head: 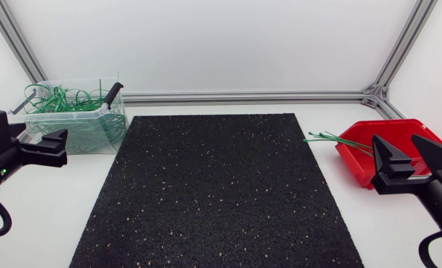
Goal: Take a green cable tie from the red box, thread the tail through the head to close it, then place it in the transparent bin on the left.
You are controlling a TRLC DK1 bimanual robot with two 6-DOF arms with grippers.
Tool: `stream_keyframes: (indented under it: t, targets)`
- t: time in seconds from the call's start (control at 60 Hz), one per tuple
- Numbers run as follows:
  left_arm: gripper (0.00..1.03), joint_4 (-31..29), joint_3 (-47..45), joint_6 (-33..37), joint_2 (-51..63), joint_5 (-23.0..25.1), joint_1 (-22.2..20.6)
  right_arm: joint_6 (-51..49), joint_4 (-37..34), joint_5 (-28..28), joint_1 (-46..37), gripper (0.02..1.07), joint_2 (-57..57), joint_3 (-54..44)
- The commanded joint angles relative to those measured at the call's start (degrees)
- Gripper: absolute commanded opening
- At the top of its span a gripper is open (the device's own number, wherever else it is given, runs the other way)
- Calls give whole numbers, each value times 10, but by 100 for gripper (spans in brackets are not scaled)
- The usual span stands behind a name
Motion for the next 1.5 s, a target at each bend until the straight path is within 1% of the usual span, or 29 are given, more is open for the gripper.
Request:
stream_keyframes:
  t: [0.0, 0.133, 0.267, 0.367, 1.25, 1.3, 1.35, 1.483]
  targets:
    - [100, 15, -39, -8, -33, 4, -3, -2, 12, -8, -10, 96, -22, -33]
    - [100, 22, -75, -12, -93, 4, -2, -1, 17, -20, -23, 96, -54, -71]
    - [100, 24, -104, -20, -127, 3, -1, 0, 23, -32, -35, 96, -85, -110]
    - [100, 20, -121, -32, -156, 1, -8, 1, 27, -41, -43, 96, -108, -137]
    - [100, -12, -277, -137, -412, -12, -69, 1, 27, -41, -43, 97, -108, -137]
    - [100, -12, -277, -137, -412, -12, -69, 1, 27, -41, -43, 97, -108, -137]
    - [100, -12, -277, -137, -412, -12, -69, 1, 27, -41, -43, 102, -108, -137]
    - [100, -12, -277, -137, -412, -12, -69, 1, 27, -41, -43, 102, -108, -137]
